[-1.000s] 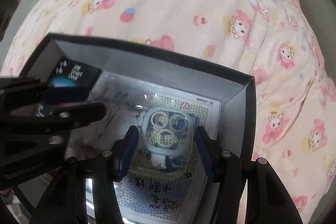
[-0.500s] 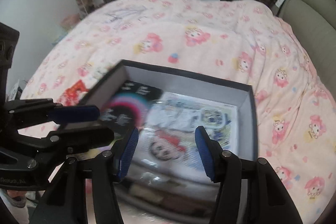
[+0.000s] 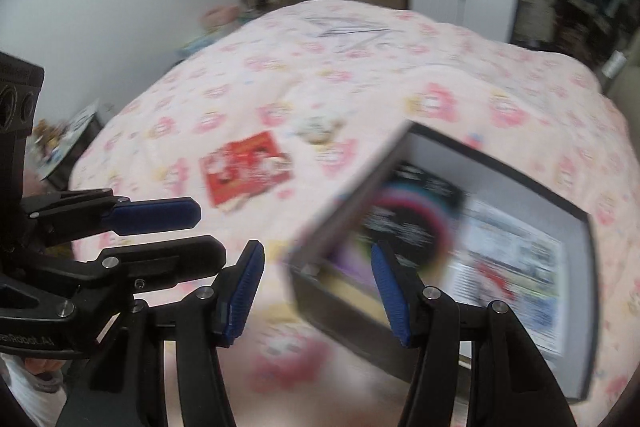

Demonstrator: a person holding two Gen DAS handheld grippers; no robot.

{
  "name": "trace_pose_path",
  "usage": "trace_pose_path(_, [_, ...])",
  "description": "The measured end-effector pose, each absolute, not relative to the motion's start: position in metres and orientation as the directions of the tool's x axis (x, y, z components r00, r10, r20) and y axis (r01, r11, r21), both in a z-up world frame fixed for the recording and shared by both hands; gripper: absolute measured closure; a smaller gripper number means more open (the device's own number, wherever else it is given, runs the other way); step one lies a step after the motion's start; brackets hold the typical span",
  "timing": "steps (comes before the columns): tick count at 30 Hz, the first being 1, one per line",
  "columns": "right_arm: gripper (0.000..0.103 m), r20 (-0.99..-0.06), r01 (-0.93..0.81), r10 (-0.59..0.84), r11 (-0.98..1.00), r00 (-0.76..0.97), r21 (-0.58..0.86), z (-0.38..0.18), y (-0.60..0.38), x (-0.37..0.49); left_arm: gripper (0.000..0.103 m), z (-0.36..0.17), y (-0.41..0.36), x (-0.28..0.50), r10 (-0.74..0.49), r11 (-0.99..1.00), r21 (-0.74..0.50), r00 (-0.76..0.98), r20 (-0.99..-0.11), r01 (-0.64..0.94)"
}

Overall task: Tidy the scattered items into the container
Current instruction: 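Move both grippers back to the red envelopes on the bedspread, then grasp the red envelopes with the left gripper while the right gripper grasps them too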

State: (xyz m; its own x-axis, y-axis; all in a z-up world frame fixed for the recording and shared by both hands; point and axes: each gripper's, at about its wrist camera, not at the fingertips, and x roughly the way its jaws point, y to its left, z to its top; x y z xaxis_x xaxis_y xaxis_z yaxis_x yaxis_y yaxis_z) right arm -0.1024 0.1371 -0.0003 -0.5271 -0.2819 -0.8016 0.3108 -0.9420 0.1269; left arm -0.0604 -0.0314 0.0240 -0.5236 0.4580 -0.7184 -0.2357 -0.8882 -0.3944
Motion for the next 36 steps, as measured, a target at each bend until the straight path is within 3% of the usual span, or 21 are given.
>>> trace_pose_path(6, [0.051,-0.81,0.374,-0.372,-0.904,-0.454,0.205,-0.025,0.065,-0.134,0.061,-0.005,-0.1,-0.053,0.342,-0.917,-0.397,-0.6,-0.724,-0.044])
trace_pose_path(11, [0.051,-0.827,0.343,-0.395,-0.901,-0.401,0.264,-0.064,0.017,-0.177,0.062,-0.061,-0.16,-0.067,0.258,-0.872,-0.457,-0.627,-0.735,0.177])
trace_pose_path(15, [0.051,-0.872,0.278,-0.319,-0.934,-0.37,0.224,-0.108,-0.003,-0.219,0.062,-0.115,-0.191,-0.085,0.261,-0.805,-0.522,-0.621,-0.74,0.284])
trace_pose_path(20, [0.051,-0.903,0.145,-0.254,-0.966,-0.347,0.215,-0.16,0.004,-0.262,0.062,-0.162,-0.209,-0.117,0.206,-0.776,-0.506,-0.608,-0.767,0.377])
trace_pose_path(30, [0.051,-0.878,-0.044,-0.202,-0.969,-0.433,0.245,-0.203,0.045,-0.32,0.062,-0.209,-0.234,-0.167,0.167,-0.732,-0.503,-0.594,-0.787,0.46])
trace_pose_path(36, [0.051,-0.872,0.013,-0.289,-0.951,-0.396,0.309,-0.223,0.036,-0.328,0.062,-0.211,-0.231,-0.18,0.246,-0.724,-0.554,-0.597,-0.764,0.411])
